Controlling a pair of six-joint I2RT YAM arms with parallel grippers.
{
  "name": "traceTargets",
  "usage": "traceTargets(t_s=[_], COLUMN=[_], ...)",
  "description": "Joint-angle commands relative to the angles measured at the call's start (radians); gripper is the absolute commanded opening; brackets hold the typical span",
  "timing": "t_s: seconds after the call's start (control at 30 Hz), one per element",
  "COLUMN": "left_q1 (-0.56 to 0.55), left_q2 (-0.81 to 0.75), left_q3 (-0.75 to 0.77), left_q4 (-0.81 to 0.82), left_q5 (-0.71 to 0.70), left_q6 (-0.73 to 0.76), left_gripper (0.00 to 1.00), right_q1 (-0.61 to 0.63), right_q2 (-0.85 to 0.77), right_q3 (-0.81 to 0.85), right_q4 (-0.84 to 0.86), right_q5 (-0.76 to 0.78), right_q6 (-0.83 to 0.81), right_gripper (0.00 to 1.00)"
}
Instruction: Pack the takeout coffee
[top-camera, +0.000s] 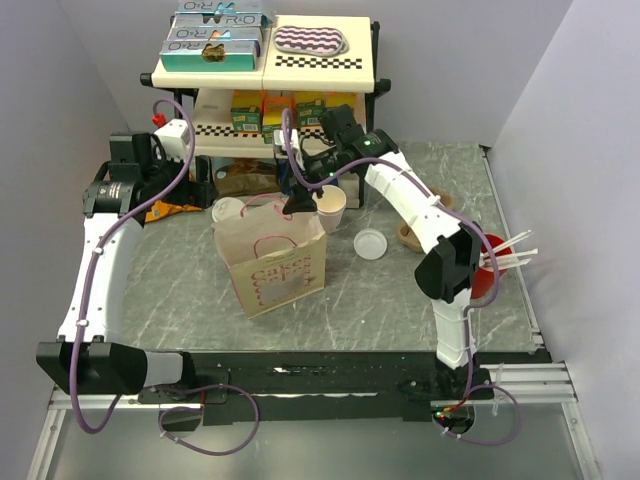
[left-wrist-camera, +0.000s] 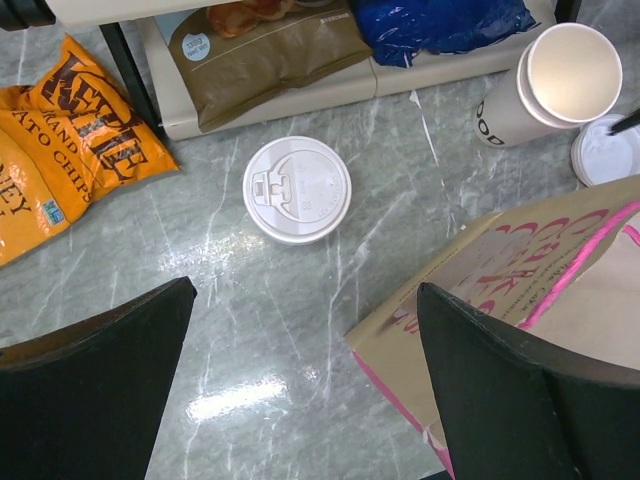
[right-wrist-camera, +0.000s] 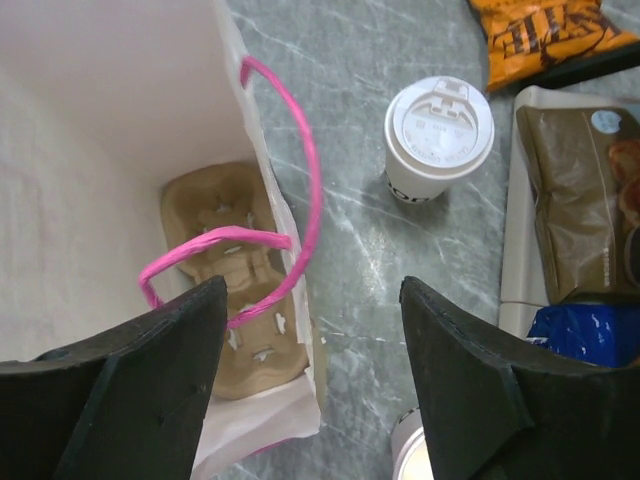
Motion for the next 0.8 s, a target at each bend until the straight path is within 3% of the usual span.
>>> traceTargets(t_s=[0.0, 0.3, 0.5, 0.63, 0.77], left_q1=[0.003, 0.003, 0.001, 0.003, 0.003], left_q2=[0.003, 0.011, 0.016, -0.001, 0.008], left_q3=[0.044, 0.049, 0.026, -0.022, -0.045], left_q4=[0.023, 0.020, 0.015, 0.024, 0.026], left_q5=[0.030, 0.060, 0.104, 0.110, 0.075], left_q6=[-0.021, -0.022, 0.038, 0.104, 0.114], left_gripper=[0.99, 0.99, 0.99, 0.99, 0.99], right_q1=[0.002, 0.002, 0.001, 0.001, -0.015], right_q2=[0.032, 0.006, -0.051, -0.110, -0.272], right_q3=[0.063, 0.057, 0.027, -0.038, -0.188], right_q4=[0.000, 0.012, 0.006, -0.043, -0.046], right_q5=[0.001, -0.006, -0.009, 0.009, 0.053], right_q6=[0.003, 0.040, 0.035, 0.000, -0.017], right_gripper=[0.73, 0.44, 0.00, 0.00, 0.00])
